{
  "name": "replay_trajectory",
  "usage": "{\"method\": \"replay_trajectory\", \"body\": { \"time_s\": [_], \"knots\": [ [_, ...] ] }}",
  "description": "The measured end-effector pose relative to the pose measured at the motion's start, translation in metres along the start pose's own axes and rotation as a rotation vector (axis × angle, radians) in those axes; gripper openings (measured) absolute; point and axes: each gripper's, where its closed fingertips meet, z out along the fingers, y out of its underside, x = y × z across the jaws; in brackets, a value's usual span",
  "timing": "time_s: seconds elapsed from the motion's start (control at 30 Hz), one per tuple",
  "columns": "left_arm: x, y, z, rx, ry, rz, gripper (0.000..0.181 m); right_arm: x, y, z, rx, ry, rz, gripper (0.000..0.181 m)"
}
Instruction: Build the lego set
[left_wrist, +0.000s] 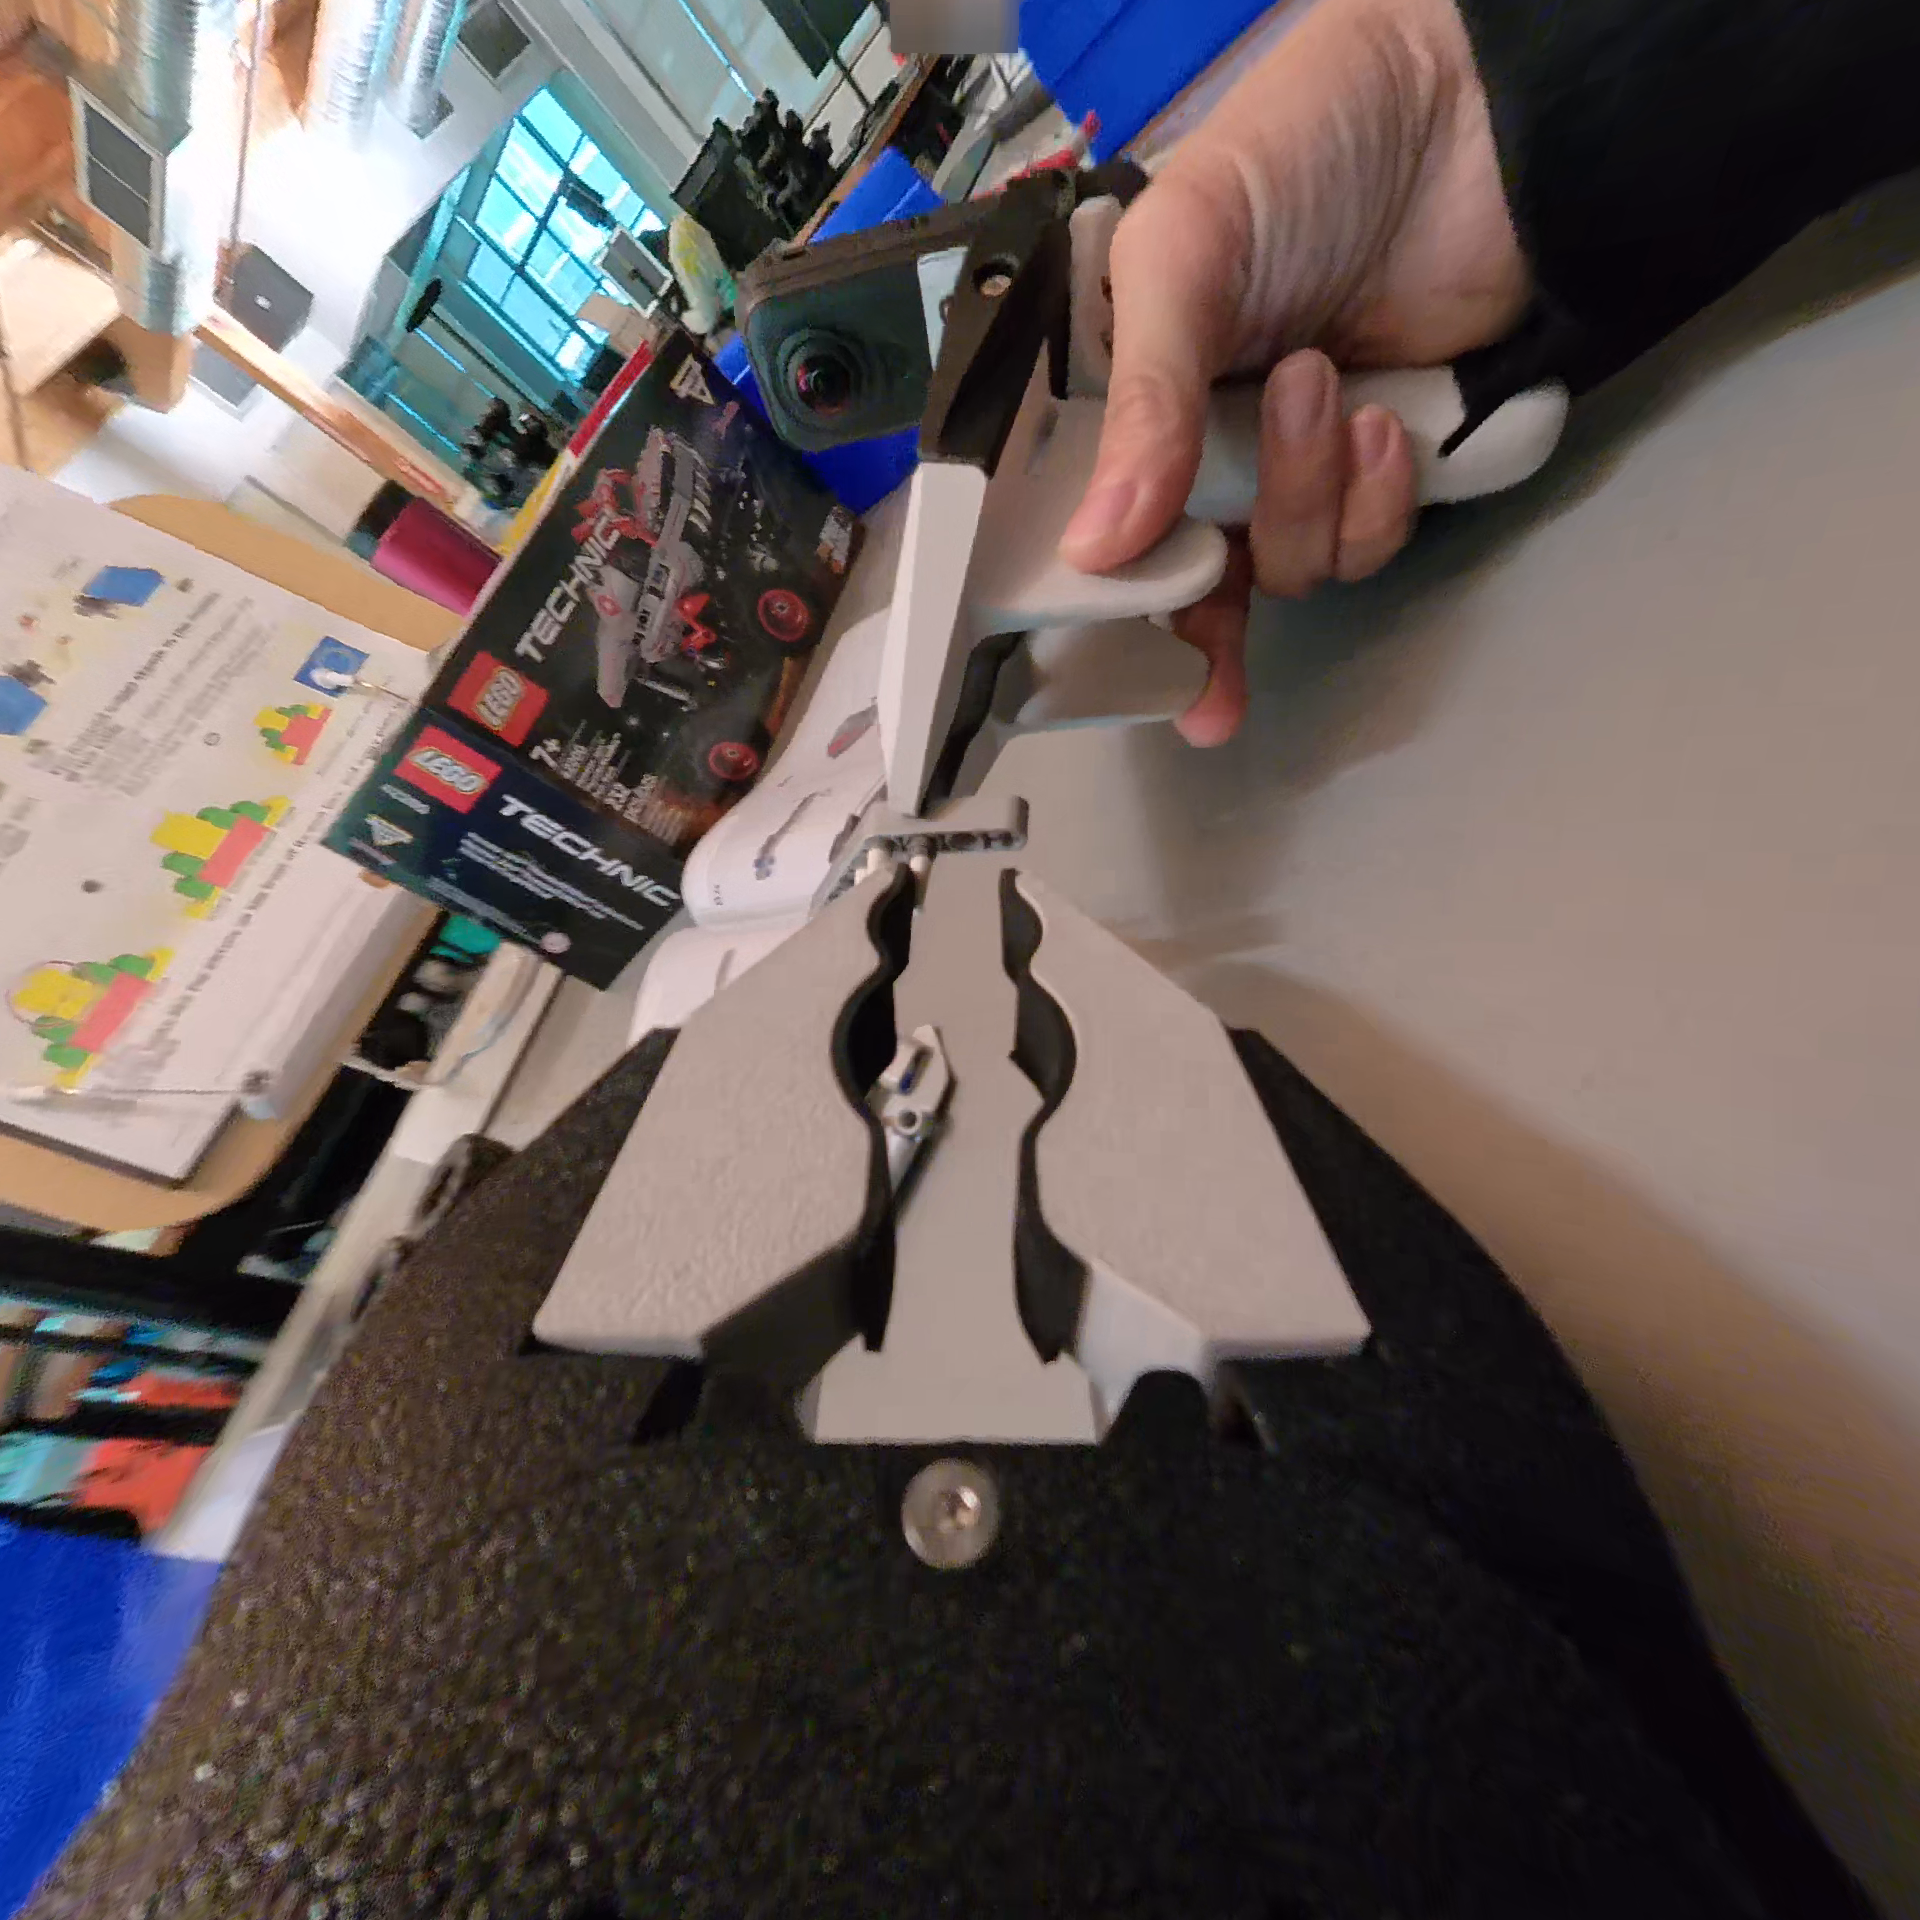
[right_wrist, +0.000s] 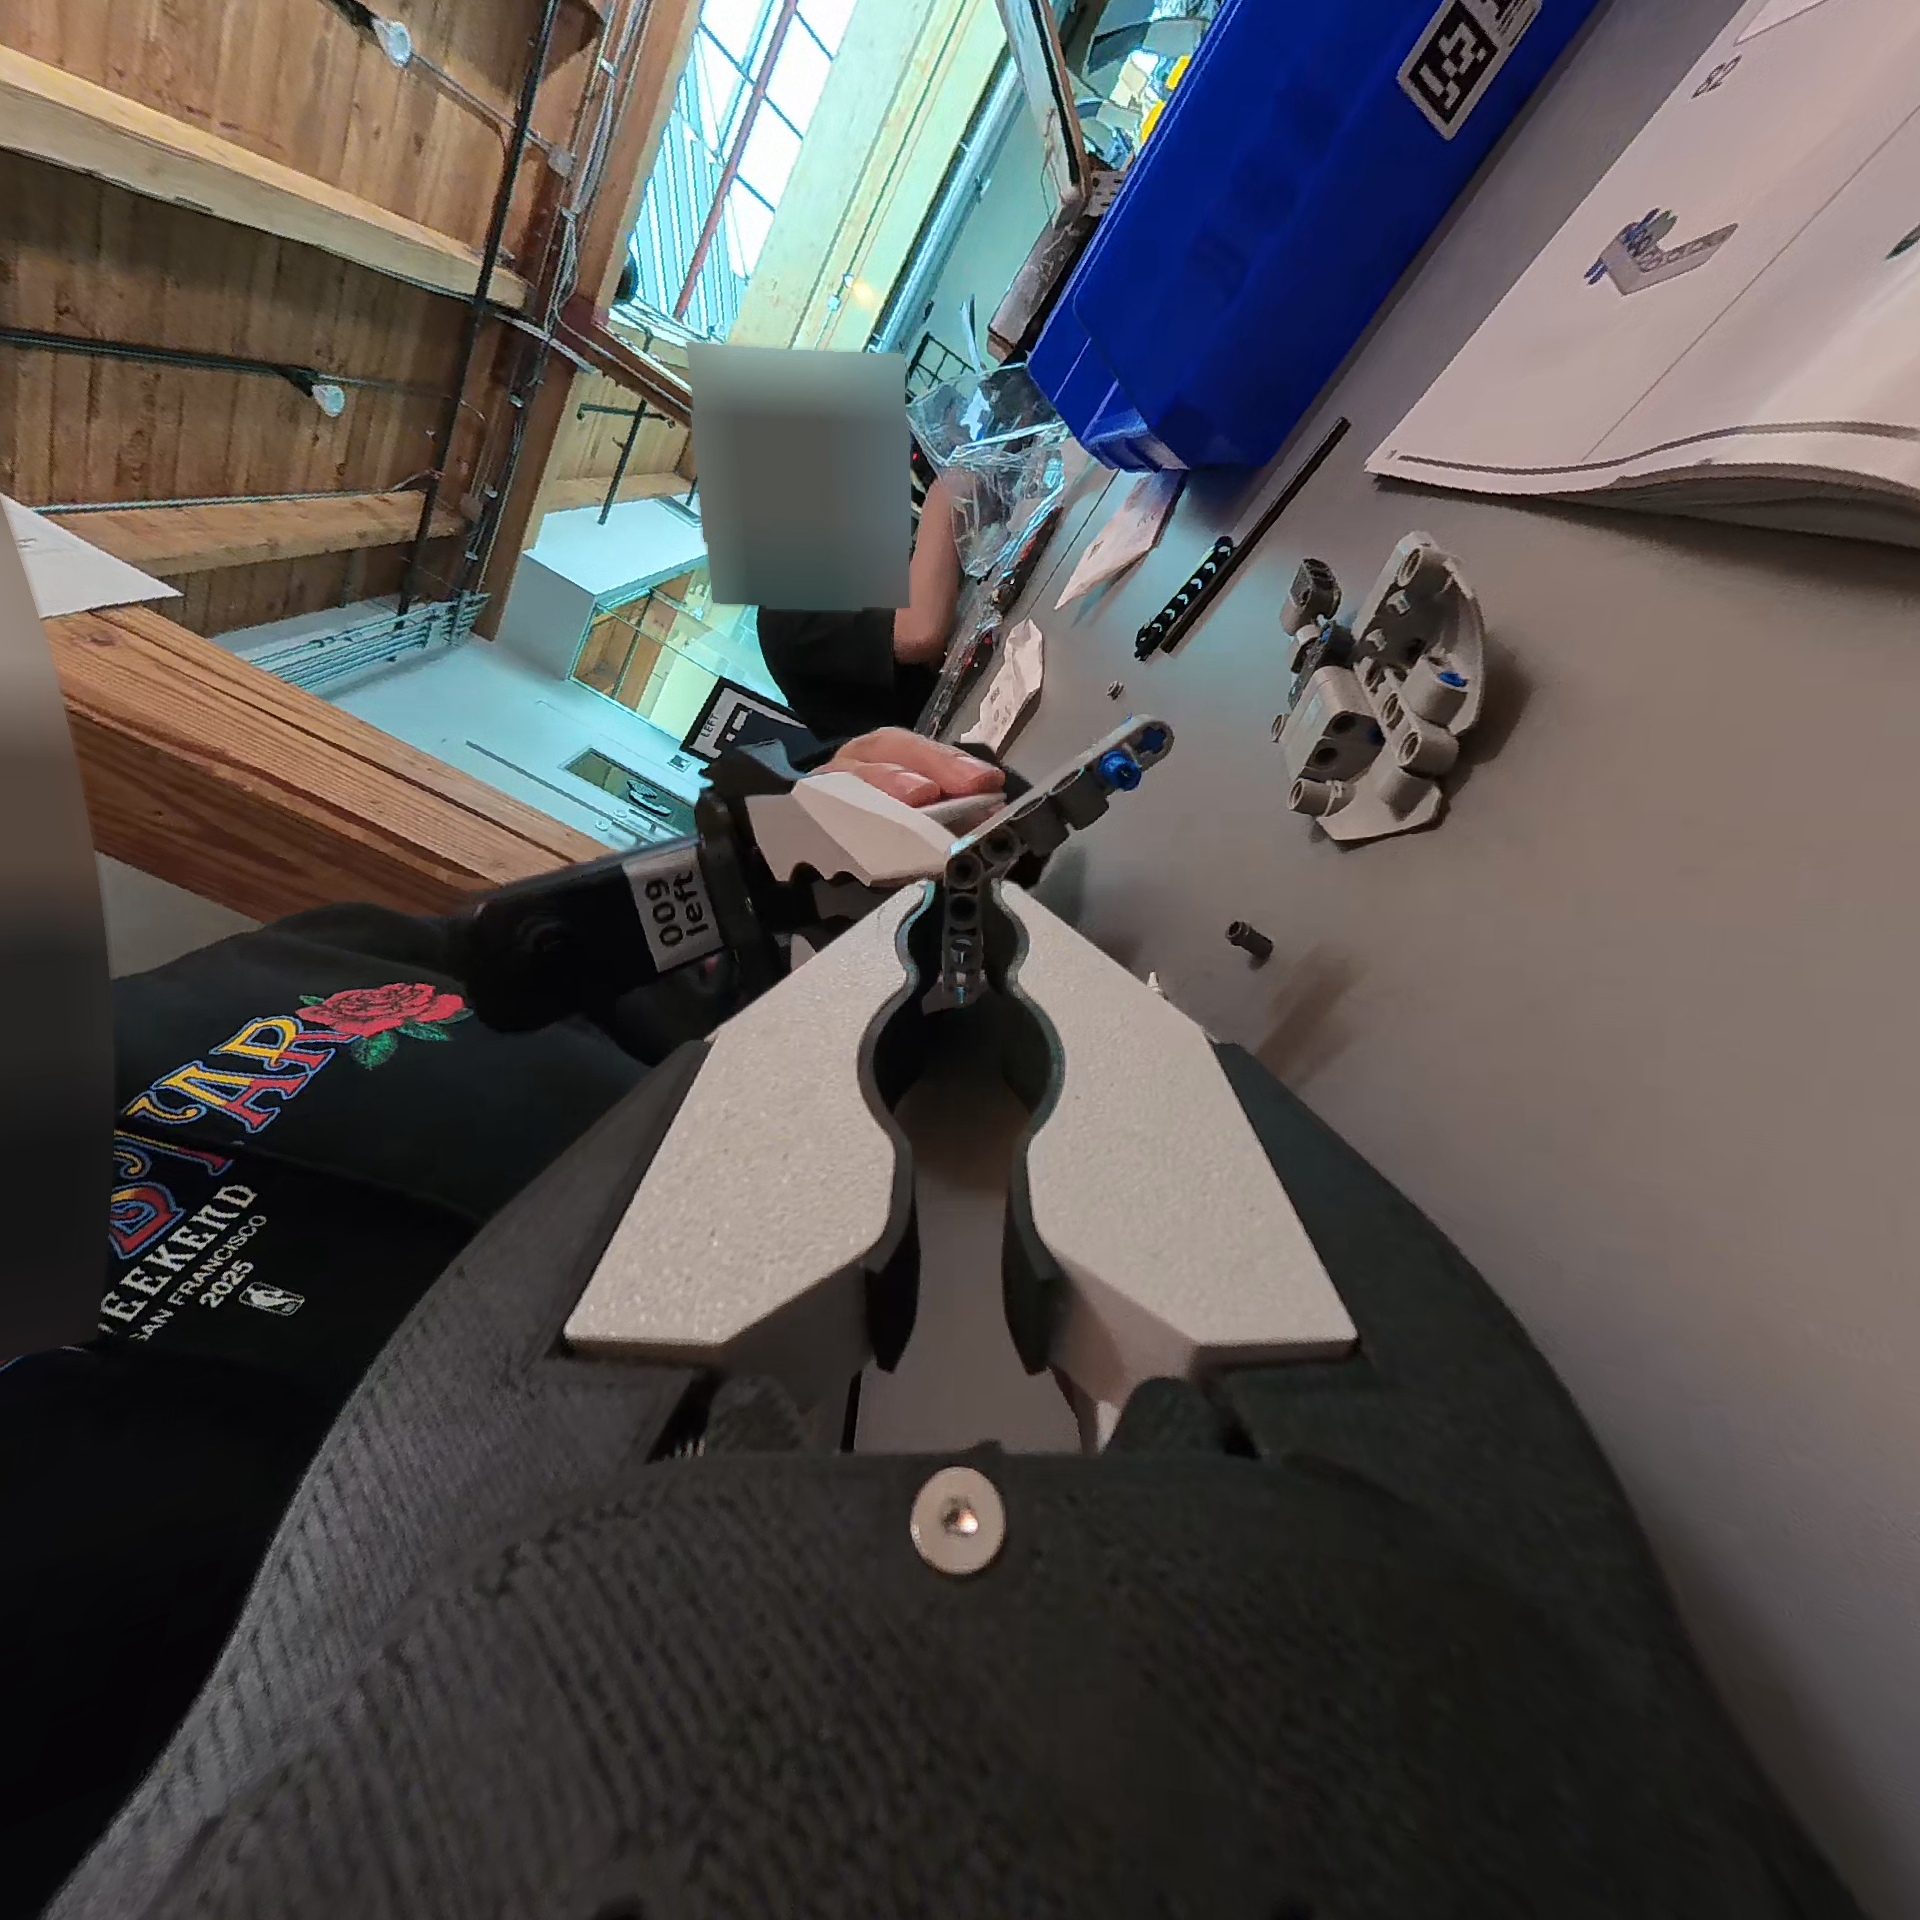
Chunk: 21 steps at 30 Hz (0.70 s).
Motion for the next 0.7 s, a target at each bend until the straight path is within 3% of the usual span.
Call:
{"method": "replay_trajectory", "body": {
  "time_s": [0.1, 0.2, 0.43, 0.7],
  "knots": [
    [-0.008, 0.003, -0.006, 0.008, -0.033, -0.052, 0.008, 0.003, -0.005, -0.002, 0.031, 0.015, 0.005, 0.005],
    [-0.011, 0.002, -0.011, 0.008, -0.081, 0.024, 0.003, 0.002, -0.012, -0.007, 0.085, 0.002, 0.020, 0.005],
    [-0.003, 0.002, -0.004, -0.051, -0.111, 0.205, 0.004, 0.005, -0.003, -0.001, 0.024, 0.037, 0.000, 0.006],
    [-0.007, 0.004, -0.004, -0.072, -0.149, 0.252, 0.003, 0.007, 0.001, 0.002, -0.010, 0.043, 0.002, 0.005]
  ]
}}
